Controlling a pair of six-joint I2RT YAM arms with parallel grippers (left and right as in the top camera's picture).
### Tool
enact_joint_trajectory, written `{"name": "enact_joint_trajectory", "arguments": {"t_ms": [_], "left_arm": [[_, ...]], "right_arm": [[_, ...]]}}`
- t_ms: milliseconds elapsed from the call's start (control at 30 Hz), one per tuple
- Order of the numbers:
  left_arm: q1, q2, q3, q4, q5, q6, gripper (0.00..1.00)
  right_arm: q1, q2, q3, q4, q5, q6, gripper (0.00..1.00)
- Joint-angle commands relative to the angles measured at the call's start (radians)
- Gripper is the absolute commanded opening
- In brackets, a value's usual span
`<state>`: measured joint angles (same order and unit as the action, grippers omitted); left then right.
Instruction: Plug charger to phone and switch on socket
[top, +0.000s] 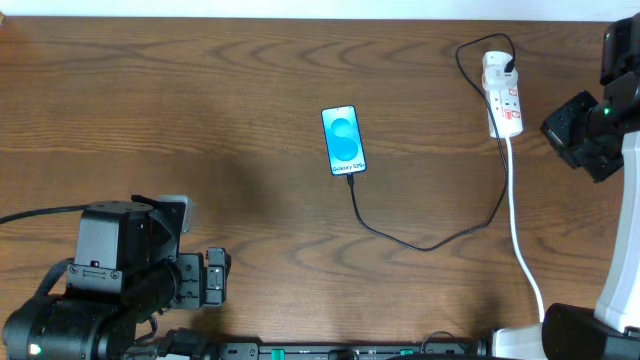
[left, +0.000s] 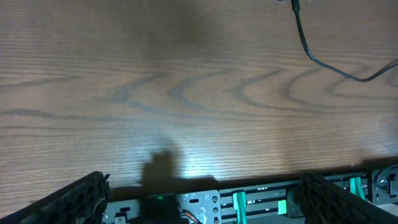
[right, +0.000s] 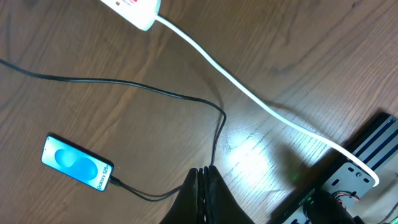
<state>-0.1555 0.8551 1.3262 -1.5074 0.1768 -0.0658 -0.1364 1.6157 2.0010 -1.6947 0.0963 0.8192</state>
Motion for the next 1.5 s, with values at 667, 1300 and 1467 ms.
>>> {"name": "enact_joint_trajectory", "arguments": {"t_ms": [667, 1300, 1467], "left_arm": [[-0.003, 0.0, 0.002, -0.033, -0.006, 0.009, 0.98], [-0.003, 0.0, 0.002, -0.033, -0.006, 0.009, 0.98], [-0.003, 0.0, 0.002, -0.033, -0.006, 0.009, 0.98]], "right_arm": [[-0.01, 0.049, -0.002, 0.067, 0.048, 0.19, 0.02], [-0.15, 0.405, -0.002, 0.336, -0.126, 0.385, 0.01], [-0.178, 0.492, -0.002, 0.45, -0.156, 0.437, 0.02]]}}
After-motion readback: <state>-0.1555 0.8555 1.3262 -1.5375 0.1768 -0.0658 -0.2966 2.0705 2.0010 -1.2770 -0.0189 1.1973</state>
